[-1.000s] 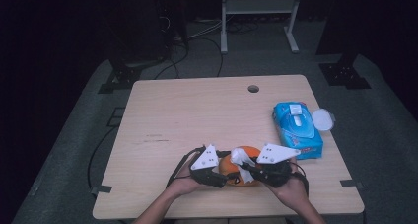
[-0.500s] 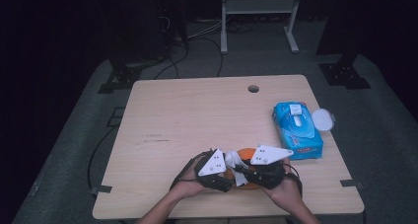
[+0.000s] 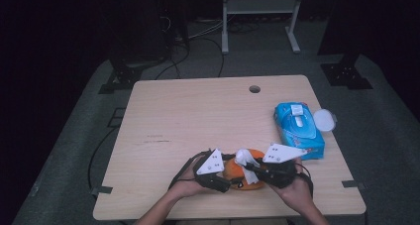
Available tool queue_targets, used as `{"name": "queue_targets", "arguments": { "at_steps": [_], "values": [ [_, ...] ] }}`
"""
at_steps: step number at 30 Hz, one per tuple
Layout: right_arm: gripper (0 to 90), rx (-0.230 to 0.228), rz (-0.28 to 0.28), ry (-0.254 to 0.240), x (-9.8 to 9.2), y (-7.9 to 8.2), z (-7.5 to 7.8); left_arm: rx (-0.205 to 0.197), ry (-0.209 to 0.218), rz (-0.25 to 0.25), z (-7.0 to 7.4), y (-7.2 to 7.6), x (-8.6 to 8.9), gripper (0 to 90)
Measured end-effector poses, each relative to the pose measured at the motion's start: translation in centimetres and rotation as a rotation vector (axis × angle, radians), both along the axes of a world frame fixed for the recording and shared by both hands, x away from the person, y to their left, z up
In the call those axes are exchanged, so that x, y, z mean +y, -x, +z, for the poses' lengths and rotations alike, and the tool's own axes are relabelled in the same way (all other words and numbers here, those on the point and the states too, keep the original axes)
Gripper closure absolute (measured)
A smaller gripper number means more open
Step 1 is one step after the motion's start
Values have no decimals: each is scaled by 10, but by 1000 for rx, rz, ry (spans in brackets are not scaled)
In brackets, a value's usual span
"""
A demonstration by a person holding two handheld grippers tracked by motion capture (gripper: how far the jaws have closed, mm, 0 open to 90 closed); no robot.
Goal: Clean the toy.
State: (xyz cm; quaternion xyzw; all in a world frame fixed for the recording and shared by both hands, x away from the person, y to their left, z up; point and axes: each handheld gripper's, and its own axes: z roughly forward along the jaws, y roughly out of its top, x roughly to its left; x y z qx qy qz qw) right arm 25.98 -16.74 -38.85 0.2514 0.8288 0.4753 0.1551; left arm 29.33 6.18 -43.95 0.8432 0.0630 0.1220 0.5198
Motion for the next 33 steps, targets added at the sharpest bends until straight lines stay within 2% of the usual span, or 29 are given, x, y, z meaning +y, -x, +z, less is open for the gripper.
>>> {"name": "queue_targets", "arguments": {
  "at_steps": [3,8,11,13,14,15,17,19,20,22,24,28,29,30,31,33],
  "values": [
    [801,2,3,8,-2,-2,1,14,7,4,-1,-1,3,296],
    [801,22,-107,-6,-35,-13,-1,53,19,17,-7,-6,14,285],
    [802,49,-107,-35,-41,-15,-6,72,25,17,-3,-8,11,201],
    [802,51,-105,-31,-40,-15,-6,69,34,17,-1,-8,10,157],
    [802,52,-93,-30,-36,-14,-7,69,61,24,2,-9,7,157],
    [802,52,-93,-30,-36,-14,-7,69,61,24,2,-9,7,159],
    [801,37,-86,-32,-30,-11,-5,60,51,24,2,-8,6,228],
    [800,34,-47,-53,-21,-7,-3,55,65,22,-2,-7,3,260],
    [799,31,-24,-53,-14,-5,-2,44,60,19,-2,-6,2,266],
    [800,14,2,-15,0,-2,-3,27,29,21,-2,-4,4,286],
    [800,4,0,1,2,-3,-3,36,24,27,-3,-5,7,299],
    [802,28,-62,-23,-19,-10,-8,56,28,44,-7,-9,14,308],
    [802,28,-62,-23,-19,-10,-8,56,28,44,-7,-9,14,308],
    [802,53,-80,-42,-30,-12,-10,60,32,43,-8,-10,16,308],
    [802,53,-80,-42,-30,-12,-10,60,32,43,-8,-10,16,308],
    [802,49,-107,-42,-42,-12,-11,57,30,45,-8,-10,15,308]
  ]
}}
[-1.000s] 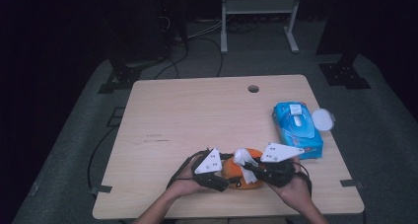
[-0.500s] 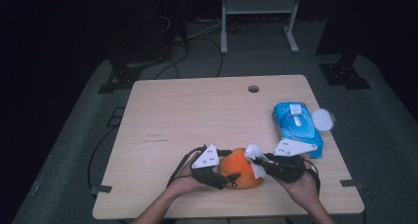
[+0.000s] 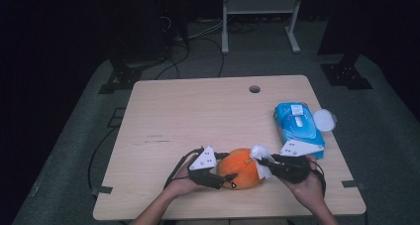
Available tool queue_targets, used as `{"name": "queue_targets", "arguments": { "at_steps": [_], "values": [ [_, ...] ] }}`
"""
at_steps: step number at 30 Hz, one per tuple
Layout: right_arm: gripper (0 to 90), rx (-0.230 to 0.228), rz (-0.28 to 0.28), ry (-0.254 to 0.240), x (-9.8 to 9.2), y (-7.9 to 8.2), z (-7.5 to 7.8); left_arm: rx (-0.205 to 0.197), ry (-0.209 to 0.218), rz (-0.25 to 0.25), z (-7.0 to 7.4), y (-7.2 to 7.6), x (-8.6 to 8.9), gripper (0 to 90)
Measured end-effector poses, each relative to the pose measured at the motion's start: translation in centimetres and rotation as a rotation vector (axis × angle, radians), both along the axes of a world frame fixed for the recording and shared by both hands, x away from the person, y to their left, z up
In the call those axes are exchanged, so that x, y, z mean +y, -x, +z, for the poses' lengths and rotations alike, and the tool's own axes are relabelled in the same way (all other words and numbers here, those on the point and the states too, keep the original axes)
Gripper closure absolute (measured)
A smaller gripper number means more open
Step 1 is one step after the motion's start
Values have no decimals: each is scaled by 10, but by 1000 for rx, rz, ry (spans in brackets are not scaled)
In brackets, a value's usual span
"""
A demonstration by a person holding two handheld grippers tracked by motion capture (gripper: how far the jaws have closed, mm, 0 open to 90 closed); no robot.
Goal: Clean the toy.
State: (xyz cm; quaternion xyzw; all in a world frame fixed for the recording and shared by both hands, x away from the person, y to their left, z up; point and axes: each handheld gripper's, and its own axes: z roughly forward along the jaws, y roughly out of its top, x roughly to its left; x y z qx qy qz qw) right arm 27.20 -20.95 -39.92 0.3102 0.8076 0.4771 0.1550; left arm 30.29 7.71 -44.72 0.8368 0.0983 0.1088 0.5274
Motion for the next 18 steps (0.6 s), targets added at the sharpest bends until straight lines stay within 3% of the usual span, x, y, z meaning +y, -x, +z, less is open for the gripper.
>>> {"name": "queue_targets", "arguments": {
  "at_steps": [3,6,10,14,16,18],
  "values": [
    [802,-2,-17,-3,-4,0,1,-1,-6,3,0,0,-2,305],
    [803,-5,1,-29,2,1,3,-4,-5,-2,0,0,-2,303],
    [803,-8,9,-3,7,1,2,5,-7,-9,-1,-1,1,306],
    [802,3,-27,1,-2,-3,0,6,-7,-8,-1,0,1,307],
    [803,15,-51,-14,-7,-5,0,0,-13,-9,-1,0,0,307],
    [802,-1,-24,-36,-4,-2,4,-9,-14,-9,-1,1,-1,307]
  ]
}}
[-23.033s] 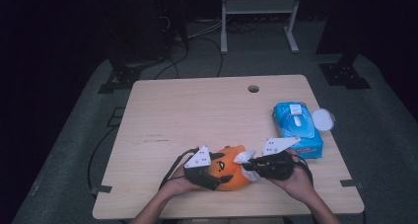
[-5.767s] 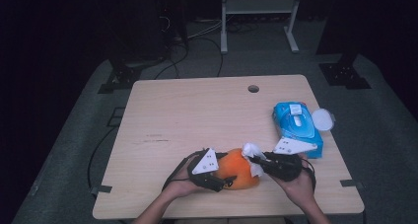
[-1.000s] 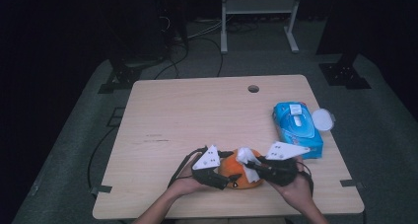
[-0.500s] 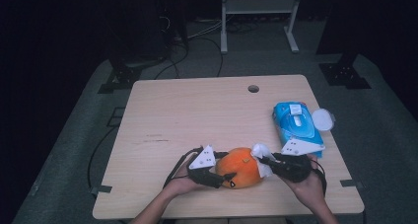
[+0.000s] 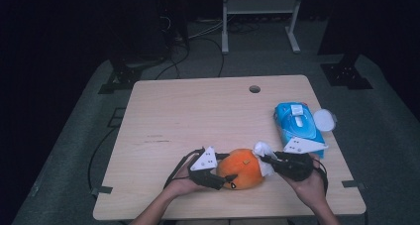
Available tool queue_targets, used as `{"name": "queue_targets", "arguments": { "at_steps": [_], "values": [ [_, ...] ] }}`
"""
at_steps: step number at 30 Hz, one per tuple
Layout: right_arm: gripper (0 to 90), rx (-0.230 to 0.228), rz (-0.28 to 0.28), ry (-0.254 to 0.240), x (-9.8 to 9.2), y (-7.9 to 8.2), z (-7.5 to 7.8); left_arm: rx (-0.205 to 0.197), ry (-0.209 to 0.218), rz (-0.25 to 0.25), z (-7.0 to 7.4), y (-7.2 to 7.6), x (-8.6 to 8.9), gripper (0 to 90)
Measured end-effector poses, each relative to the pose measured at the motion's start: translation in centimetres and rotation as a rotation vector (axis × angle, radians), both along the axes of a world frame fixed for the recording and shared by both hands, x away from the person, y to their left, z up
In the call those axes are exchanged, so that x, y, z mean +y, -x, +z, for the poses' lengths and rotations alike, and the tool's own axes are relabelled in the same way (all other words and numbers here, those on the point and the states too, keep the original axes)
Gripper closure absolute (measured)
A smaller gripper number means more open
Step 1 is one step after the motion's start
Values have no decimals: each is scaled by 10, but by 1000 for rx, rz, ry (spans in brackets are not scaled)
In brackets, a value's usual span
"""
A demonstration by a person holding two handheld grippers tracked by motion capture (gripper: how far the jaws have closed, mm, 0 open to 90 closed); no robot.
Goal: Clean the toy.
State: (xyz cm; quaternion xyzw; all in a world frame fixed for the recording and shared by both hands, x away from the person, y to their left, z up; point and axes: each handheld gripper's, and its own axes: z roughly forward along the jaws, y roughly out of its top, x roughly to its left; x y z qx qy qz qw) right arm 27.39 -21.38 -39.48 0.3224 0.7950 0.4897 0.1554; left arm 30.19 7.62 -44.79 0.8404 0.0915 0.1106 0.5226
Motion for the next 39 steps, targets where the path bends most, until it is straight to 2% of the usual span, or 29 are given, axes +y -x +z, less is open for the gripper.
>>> {"name": "queue_targets", "arguments": {
  "at_steps": [2,4,6,10,12,13,14,18,19,22,24,28,30,32,33,34,35,36,37,38,39],
  "values": [
    [802,-5,32,6,5,2,1,3,3,1,0,0,0,307],
    [802,-3,30,21,7,1,0,7,7,-1,-1,-1,2,307],
    [802,29,18,13,1,-4,-6,7,8,-2,-1,-1,1,307],
    [802,38,-24,20,-10,-6,-8,6,1,-2,0,-1,1,306],
    [802,43,-27,-15,-14,-6,-7,7,3,0,-1,-1,0,305],
    [802,41,-8,-55,-12,-6,-3,1,-1,0,0,-1,-1,304],
    [802,35,7,-56,-8,-5,-1,-1,-2,-1,0,-1,-2,304],
    [801,37,36,-22,2,-3,-2,1,-1,-5,0,-1,-1,304],
    [801,55,36,-15,0,-5,-7,0,0,-6,0,0,-1,304],
    [801,64,-9,-2,-10,-10,-10,-10,-9,-7,0,1,-2,303],
    [801,65,-19,-21,-13,-9,-9,-12,-10,-10,1,1,-4,301],
    [799,42,32,-41,-2,-4,-1,-15,-8,-9,1,1,-6,300],
    [797,41,47,-30,1,-4,-1,-14,-7,-8,1,2,-5,300],
    [798,60,62,-24,2,-5,-5,-14,-3,-13,0,2,-4,300],
    [799,88,54,-45,-4,-7,-9,-18,-9,-10,1,3,-5,300],
    [799,88,54,-45,-4,-7,-9,-18,-9,-10,1,3,-5,300],
    [801,88,11,-29,-12,-9,-9,-23,-12,-11,1,3,-6,299],
    [801,88,11,-29,-12,-9,-9,-23,-12,-11,1,3,-6,299],
    [801,91,-9,-57,-18,-10,-8,-25,-14,-7,2,4,-7,298],
    [801,98,-5,-86,-17,-10,-5,-25,-14,-7,2,4,-7,298],
    [801,98,-5,-86,-17,-10,-5,-29,-14,-7,2,5,-8,298]
  ]
}}
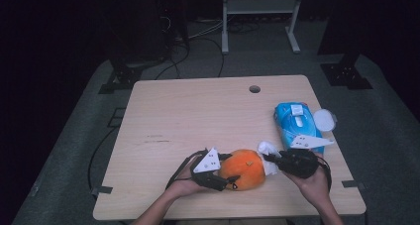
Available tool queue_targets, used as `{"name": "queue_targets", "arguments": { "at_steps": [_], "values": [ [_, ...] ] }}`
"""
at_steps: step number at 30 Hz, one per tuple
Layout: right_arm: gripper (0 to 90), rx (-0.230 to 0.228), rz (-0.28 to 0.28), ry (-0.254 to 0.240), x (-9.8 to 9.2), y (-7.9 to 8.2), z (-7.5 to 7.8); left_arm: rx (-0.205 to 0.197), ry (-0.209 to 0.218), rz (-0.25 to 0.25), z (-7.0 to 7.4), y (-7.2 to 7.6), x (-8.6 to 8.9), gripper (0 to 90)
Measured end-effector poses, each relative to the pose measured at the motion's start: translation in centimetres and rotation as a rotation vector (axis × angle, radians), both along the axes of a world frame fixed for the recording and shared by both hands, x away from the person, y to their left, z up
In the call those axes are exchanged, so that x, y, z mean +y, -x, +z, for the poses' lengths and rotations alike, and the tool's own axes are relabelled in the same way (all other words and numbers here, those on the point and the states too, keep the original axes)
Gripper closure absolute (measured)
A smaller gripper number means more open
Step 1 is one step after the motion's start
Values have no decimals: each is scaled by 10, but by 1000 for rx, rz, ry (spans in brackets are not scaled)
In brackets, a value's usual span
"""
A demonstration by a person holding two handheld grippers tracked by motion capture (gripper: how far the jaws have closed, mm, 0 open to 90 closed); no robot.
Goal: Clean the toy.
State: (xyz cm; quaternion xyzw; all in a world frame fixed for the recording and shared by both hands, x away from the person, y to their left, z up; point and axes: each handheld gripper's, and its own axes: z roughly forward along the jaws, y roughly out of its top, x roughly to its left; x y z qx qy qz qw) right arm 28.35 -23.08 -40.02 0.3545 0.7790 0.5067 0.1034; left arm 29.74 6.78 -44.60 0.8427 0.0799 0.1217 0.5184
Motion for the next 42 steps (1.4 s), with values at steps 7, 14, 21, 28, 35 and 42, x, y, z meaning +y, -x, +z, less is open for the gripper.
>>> {"name": "queue_targets", "arguments": {
  "at_steps": [7,14,21,28,35,42],
  "values": [
    [801,-17,62,50,17,1,-2,-17,-9,-9,1,5,-2,295],
    [801,-49,47,52,20,6,7,-26,-8,-24,3,7,-8,288],
    [801,-12,83,75,21,5,0,106,22,6,6,-3,0,125],
    [803,-2,106,99,19,10,5,120,23,2,4,-5,0,280],
    [803,-102,111,98,38,20,24,-33,2,-9,16,3,-6,330],
    [803,-138,166,143,67,23,20,-38,-11,-12,16,5,-3,336]
  ]
}}
